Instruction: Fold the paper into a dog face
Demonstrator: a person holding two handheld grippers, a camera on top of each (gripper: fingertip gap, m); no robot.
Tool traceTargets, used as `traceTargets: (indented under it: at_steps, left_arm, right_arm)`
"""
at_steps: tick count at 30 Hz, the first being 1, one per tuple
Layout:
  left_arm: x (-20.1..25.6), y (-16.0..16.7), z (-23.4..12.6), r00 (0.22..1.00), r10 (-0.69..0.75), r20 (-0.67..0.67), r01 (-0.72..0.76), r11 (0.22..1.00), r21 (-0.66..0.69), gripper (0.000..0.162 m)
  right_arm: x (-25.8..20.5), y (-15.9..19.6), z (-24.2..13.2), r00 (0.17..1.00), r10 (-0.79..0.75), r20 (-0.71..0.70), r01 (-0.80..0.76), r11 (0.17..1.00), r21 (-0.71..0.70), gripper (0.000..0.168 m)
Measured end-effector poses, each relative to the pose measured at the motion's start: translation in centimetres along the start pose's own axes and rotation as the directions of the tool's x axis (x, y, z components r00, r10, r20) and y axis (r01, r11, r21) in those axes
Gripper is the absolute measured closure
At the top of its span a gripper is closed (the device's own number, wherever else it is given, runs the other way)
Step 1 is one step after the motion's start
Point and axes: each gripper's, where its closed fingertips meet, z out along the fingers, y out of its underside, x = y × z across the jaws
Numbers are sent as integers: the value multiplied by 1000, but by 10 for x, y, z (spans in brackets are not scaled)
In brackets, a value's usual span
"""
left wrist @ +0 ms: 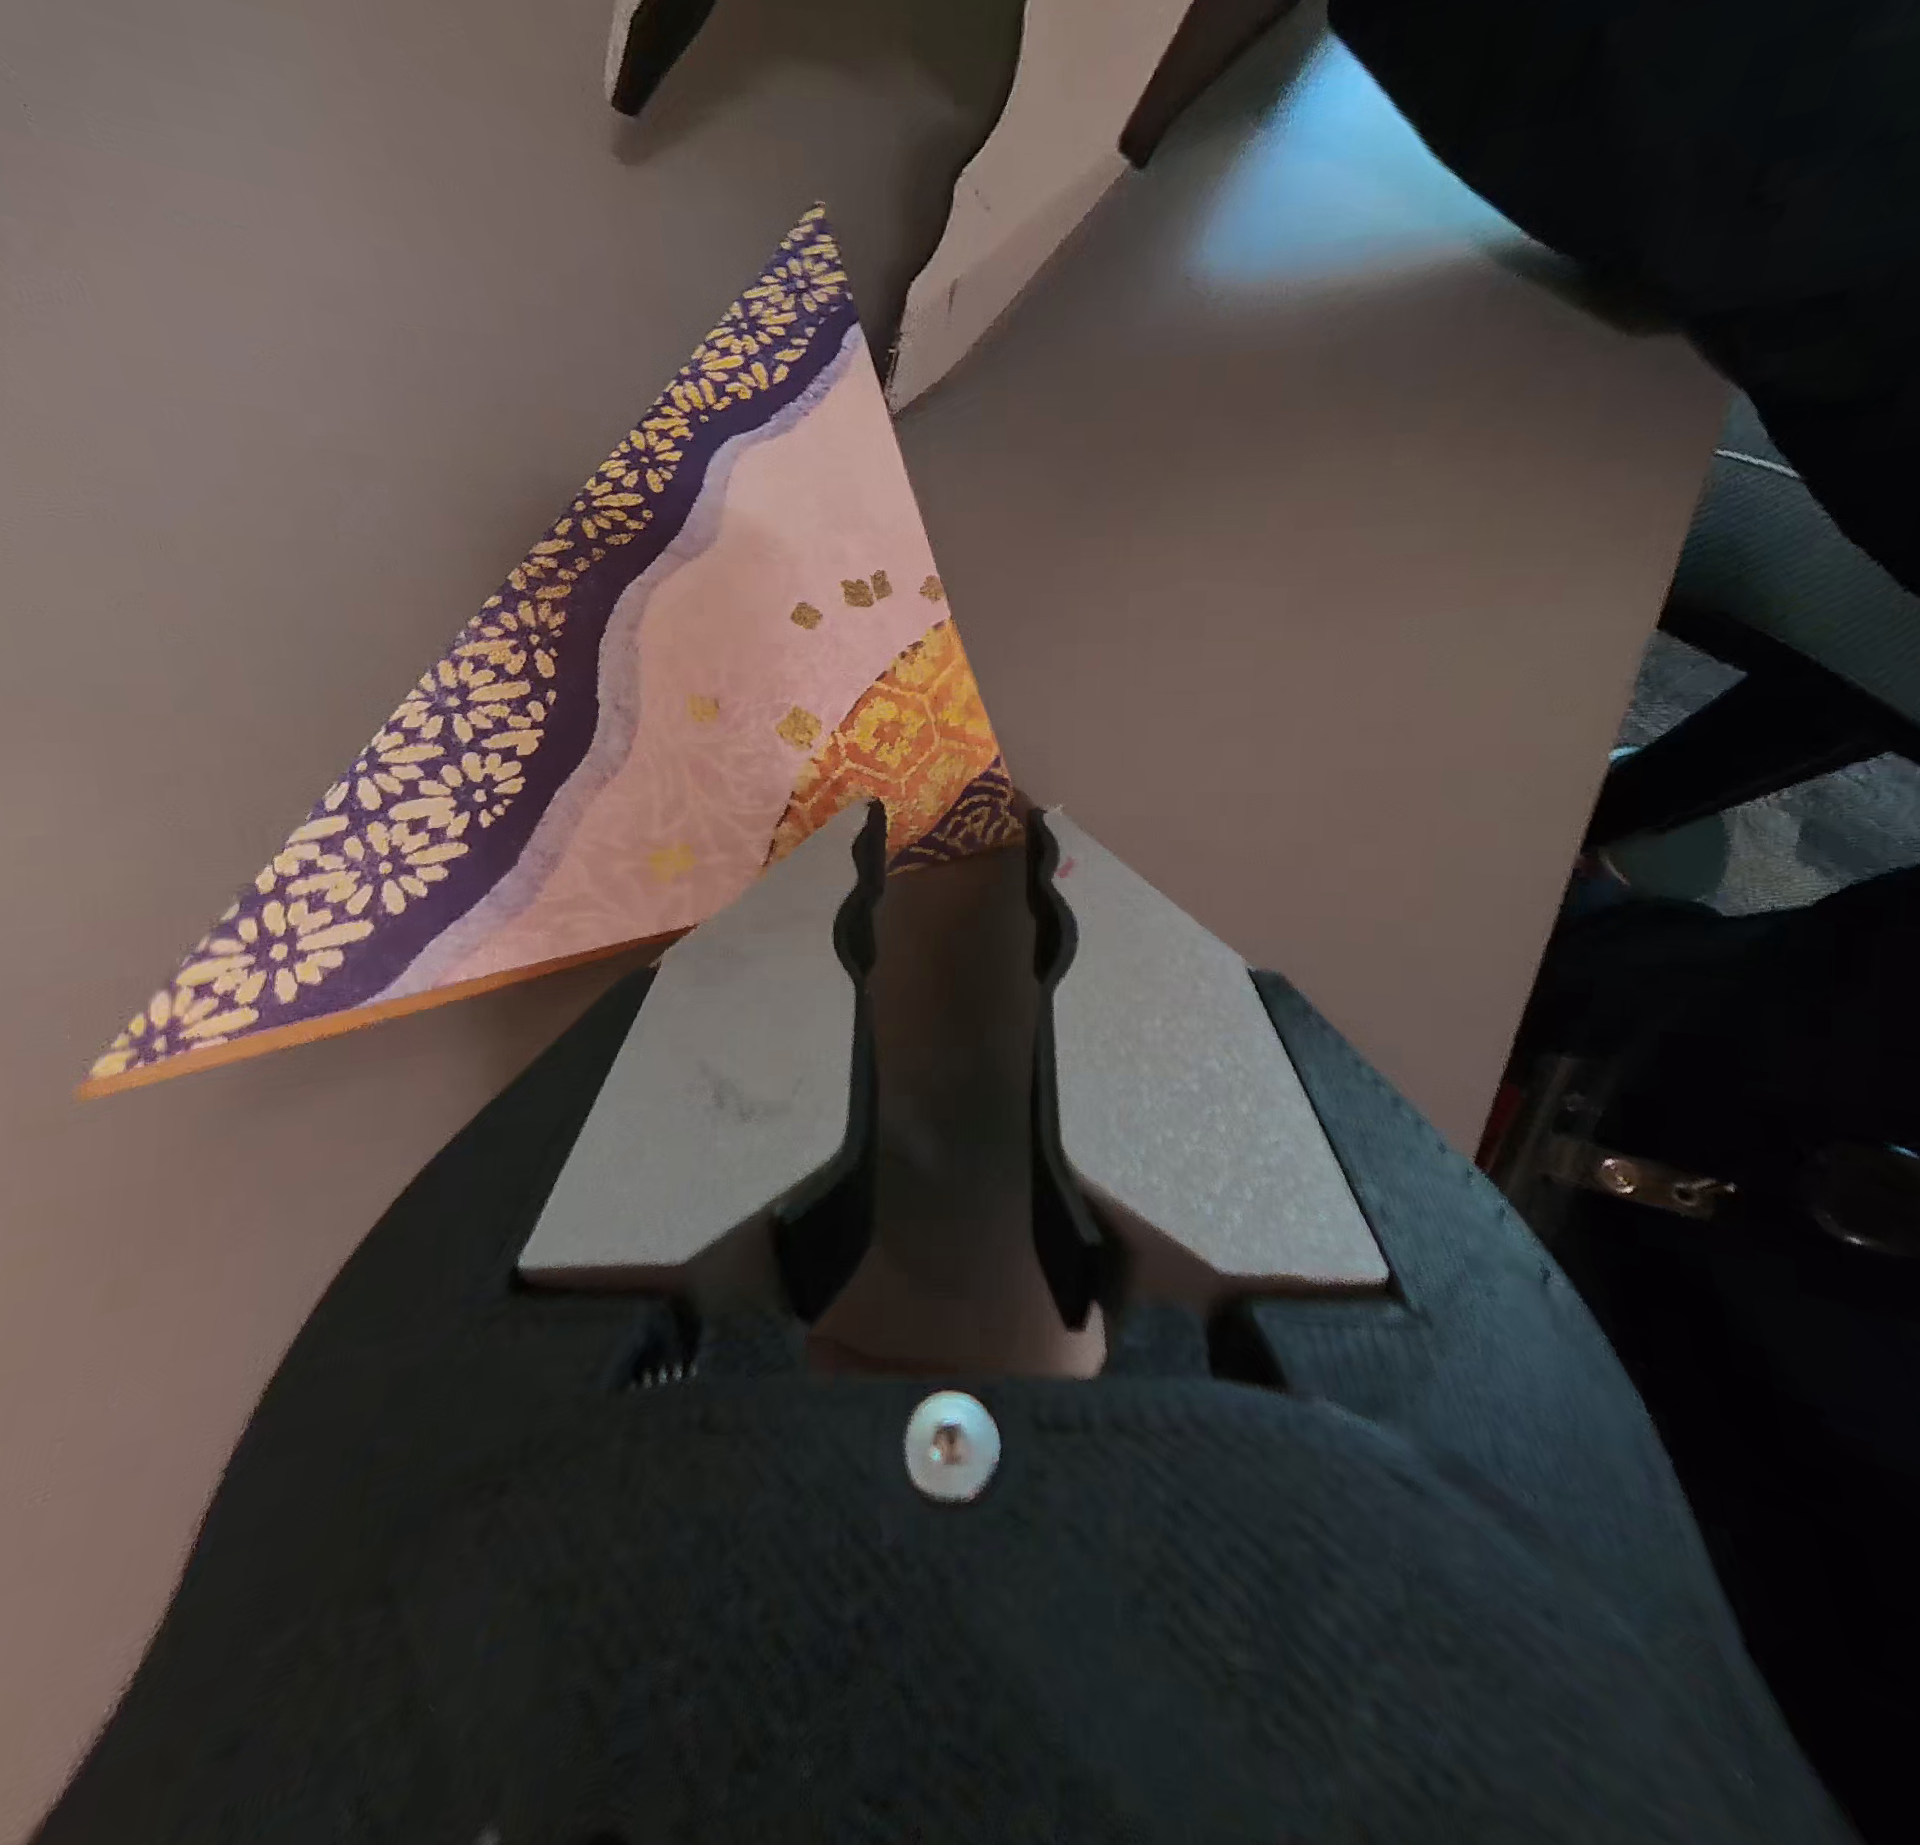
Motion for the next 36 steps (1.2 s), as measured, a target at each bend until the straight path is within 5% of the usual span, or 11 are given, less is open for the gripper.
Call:
traceTargets:
  at_steps: [7, 13, 17, 21, 27, 32, 36]
  left_arm:
    - [-1, -7, 4, 990, -122, -67, 123, 992, 8, 134]
    - [-6, -6, 4, 992, -118, -53, 117, 993, -13, 140]
    - [-10, -8, 7, 990, -128, -52, 128, 992, -4, 148]
    - [-8, -12, 11, 988, -133, -75, 134, 991, 6, 147]
    - [-5, -17, 17, 983, -148, -105, 148, 989, -13, 144]
    - [-4, -24, 13, 988, -102, -118, 97, 994, -49, 134]
    - [-13, -77, -14, 977, -146, -154, 161, 982, 96, 136]
  right_arm:
    - [8, -19, -15, 987, 135, 84, -148, 975, 167, 98]
    - [22, -41, -37, 919, 326, 222, -385, 865, 323, 107]
    - [9, -47, -30, 860, 371, 351, -476, 832, 285, 112]
    - [-17, -67, -32, 834, 280, 475, -461, 827, 323, 168]
    - [-30, -33, 16, 879, 305, 367, -360, 928, 92, 168]
    - [-31, -33, 21, 884, 297, 360, -350, 932, 91, 168]
    - [-31, -32, 21, 873, 306, 380, -365, 926, 92, 168]
